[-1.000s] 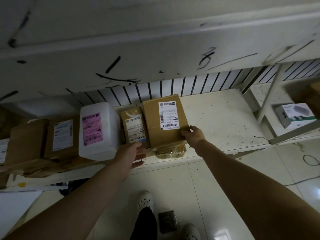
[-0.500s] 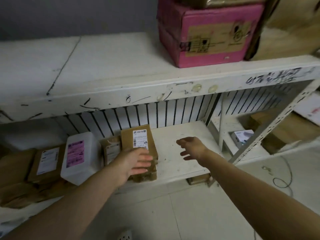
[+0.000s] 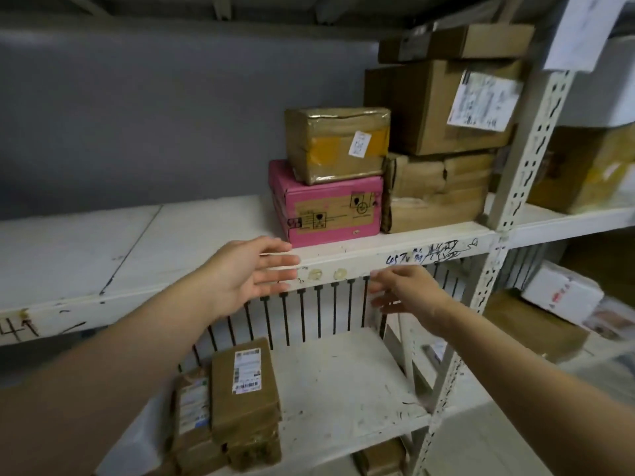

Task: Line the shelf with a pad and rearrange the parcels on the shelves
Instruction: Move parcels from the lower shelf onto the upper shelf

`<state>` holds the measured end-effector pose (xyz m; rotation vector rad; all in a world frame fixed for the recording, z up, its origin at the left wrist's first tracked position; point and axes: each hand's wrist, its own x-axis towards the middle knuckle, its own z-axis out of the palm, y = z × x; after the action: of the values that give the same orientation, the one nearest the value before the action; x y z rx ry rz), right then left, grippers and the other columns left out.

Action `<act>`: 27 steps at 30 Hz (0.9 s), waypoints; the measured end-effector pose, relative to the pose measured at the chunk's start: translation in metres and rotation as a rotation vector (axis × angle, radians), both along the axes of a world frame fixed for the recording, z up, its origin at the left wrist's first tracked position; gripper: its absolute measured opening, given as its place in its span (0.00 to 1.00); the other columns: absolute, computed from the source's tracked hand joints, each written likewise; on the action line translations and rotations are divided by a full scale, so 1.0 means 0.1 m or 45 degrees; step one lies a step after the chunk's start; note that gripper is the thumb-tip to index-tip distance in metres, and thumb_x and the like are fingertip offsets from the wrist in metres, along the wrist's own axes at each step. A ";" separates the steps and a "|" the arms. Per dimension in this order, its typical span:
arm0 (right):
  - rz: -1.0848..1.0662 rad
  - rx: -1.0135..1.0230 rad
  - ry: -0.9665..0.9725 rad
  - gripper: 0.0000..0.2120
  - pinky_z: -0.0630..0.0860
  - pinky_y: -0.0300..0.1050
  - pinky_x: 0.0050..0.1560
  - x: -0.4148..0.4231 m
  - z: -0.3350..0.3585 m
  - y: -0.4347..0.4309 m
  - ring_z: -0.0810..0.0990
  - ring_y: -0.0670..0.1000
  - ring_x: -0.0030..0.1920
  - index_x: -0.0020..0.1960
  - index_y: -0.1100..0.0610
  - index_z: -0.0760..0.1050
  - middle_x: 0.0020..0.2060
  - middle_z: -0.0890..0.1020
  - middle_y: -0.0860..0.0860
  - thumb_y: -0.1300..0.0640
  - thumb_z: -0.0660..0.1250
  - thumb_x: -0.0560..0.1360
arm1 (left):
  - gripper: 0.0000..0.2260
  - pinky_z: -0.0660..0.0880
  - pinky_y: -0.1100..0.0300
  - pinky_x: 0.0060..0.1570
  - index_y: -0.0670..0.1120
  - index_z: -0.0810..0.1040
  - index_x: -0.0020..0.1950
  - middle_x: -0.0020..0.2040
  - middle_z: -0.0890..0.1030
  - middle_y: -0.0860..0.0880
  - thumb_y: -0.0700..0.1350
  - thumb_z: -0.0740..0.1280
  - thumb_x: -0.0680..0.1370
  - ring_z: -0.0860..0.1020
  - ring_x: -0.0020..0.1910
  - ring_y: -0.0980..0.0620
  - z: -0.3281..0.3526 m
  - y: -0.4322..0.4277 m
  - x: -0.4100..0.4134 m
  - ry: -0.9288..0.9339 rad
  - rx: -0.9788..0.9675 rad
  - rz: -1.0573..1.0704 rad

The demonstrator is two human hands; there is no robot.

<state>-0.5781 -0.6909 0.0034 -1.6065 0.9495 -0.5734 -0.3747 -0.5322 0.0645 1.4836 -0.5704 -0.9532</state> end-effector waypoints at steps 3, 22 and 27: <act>-0.070 -0.074 -0.106 0.11 0.81 0.55 0.55 -0.02 0.41 -0.05 0.84 0.57 0.45 0.56 0.62 0.79 0.49 0.84 0.59 0.55 0.67 0.81 | 0.09 0.80 0.53 0.44 0.44 0.78 0.51 0.48 0.85 0.44 0.46 0.62 0.83 0.83 0.44 0.47 0.28 -0.12 0.11 -0.005 -0.060 0.081; -0.614 -0.529 -0.180 0.41 0.60 0.62 0.75 1.06 1.74 -0.36 0.58 0.60 0.77 0.81 0.57 0.55 0.77 0.65 0.57 0.38 0.64 0.78 | 0.25 0.72 0.44 0.65 0.49 0.70 0.68 0.60 0.72 0.46 0.64 0.62 0.78 0.74 0.58 0.42 1.13 -0.55 0.56 -0.156 0.005 0.007; -0.553 -0.292 -0.318 0.49 0.71 0.62 0.69 1.15 1.70 -0.36 0.77 0.61 0.66 0.72 0.57 0.73 0.63 0.81 0.56 0.24 0.63 0.63 | 0.36 0.67 0.40 0.69 0.49 0.66 0.76 0.73 0.70 0.43 0.69 0.62 0.76 0.69 0.70 0.35 1.14 -0.56 0.72 -0.097 0.028 -0.048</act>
<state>-0.4626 -0.7265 0.1733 -1.4852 1.0763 -1.1911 -0.3028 -0.5879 0.1783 1.5389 -0.6464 -0.9380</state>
